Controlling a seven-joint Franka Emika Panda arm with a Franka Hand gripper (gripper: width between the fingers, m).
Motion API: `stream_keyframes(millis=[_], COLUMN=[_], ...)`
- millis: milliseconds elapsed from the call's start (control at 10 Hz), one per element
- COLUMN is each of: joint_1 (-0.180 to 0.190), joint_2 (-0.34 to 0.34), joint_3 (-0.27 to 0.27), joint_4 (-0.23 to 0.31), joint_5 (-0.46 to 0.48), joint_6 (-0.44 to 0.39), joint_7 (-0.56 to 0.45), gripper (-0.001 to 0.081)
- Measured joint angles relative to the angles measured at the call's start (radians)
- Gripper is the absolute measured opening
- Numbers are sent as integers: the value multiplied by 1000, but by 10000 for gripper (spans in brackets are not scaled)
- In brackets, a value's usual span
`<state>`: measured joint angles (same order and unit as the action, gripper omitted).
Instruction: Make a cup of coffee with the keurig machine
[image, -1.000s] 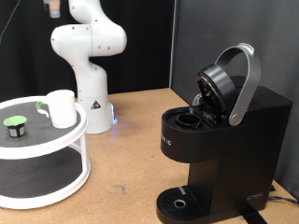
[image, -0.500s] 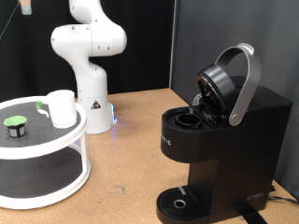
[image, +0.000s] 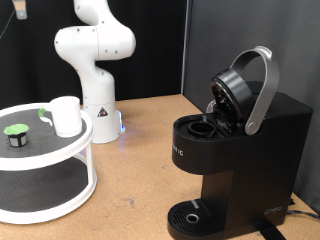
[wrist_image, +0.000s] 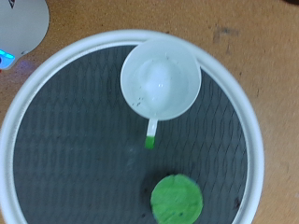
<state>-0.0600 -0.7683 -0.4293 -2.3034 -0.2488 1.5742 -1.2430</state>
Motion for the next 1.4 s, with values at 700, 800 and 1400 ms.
stream_keyframes(millis=[700,800,1400], joint_1=[64,78,135], joint_2=[15,15,129], joint_3=[-134,-154,-247], joint_4=[-100,-97,-124], joint_5=[-22,-14,-84], joint_6=[138,114,317], joint_7=[-383,-454,-633], gripper=[803,803,803])
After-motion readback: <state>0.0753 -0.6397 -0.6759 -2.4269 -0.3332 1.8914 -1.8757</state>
